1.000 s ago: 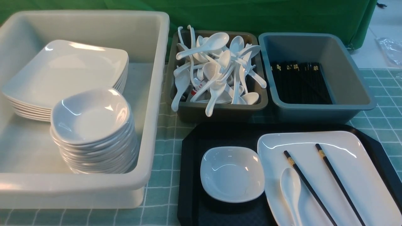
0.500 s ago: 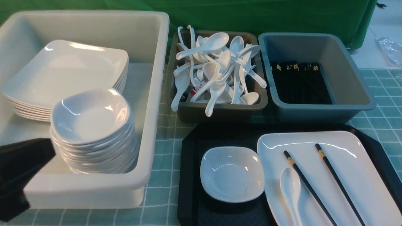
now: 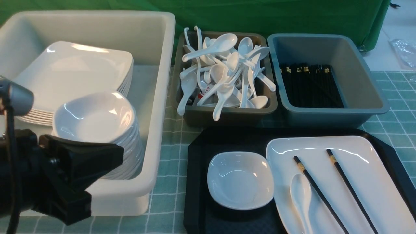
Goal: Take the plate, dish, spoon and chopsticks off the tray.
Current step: Use the right arm to grab a pair of chopsticks from the plate
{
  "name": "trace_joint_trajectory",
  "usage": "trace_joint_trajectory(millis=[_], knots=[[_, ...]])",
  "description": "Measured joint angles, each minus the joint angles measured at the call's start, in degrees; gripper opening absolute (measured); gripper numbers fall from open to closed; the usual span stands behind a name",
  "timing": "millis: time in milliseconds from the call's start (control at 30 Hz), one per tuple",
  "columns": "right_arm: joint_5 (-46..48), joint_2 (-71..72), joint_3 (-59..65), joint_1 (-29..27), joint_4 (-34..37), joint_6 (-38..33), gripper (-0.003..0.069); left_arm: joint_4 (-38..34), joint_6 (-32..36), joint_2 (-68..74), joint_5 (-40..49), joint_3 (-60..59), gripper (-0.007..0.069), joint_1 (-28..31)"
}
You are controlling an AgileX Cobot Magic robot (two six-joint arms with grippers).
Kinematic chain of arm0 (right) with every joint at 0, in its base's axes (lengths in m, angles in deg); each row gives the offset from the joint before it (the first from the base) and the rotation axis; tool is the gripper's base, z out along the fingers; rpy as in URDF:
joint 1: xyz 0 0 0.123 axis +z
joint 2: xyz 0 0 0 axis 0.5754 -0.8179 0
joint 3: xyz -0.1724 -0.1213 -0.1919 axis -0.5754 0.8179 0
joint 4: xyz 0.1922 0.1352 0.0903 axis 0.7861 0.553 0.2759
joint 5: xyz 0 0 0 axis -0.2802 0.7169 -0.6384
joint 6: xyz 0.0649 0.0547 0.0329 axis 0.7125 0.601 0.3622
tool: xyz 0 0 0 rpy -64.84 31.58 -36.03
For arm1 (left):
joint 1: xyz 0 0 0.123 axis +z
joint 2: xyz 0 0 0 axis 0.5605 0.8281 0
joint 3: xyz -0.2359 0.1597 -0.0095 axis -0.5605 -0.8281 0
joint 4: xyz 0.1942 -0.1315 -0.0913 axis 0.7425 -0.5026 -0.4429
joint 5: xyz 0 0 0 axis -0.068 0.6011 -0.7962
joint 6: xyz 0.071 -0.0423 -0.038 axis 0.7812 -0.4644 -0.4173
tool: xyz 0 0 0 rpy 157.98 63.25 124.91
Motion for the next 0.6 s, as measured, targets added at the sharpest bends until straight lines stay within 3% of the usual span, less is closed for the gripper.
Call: trace_joint_trajectory(millis=[100,167,300,433,600], knots=[[-1.84,0.0,0.0,0.06,0.37,5.28,0.0234,0.81,0.5,0.0,-0.54,0.0,0.0017,0.0],[2.81,-0.81,-2.32,0.84,0.41,7.33,0.0218,1.6,0.61,0.0,-0.59,0.0,0.0017,0.0],[13.89,-7.69,-11.15,4.07,0.54,2.72,0.0204,1.16,1.14,0.0,-0.78,0.0,0.0017,0.0],[31.21,-26.07,-27.45,9.58,-0.11,-9.61,0.0198,0.11,3.24,0.0,-1.13,0.0,0.0017,0.0],[40.2,-46.85,-37.31,12.63,-3.08,-16.19,0.0204,-1.03,5.31,-1.19,-0.48,0.0,0.0017,0.0]])
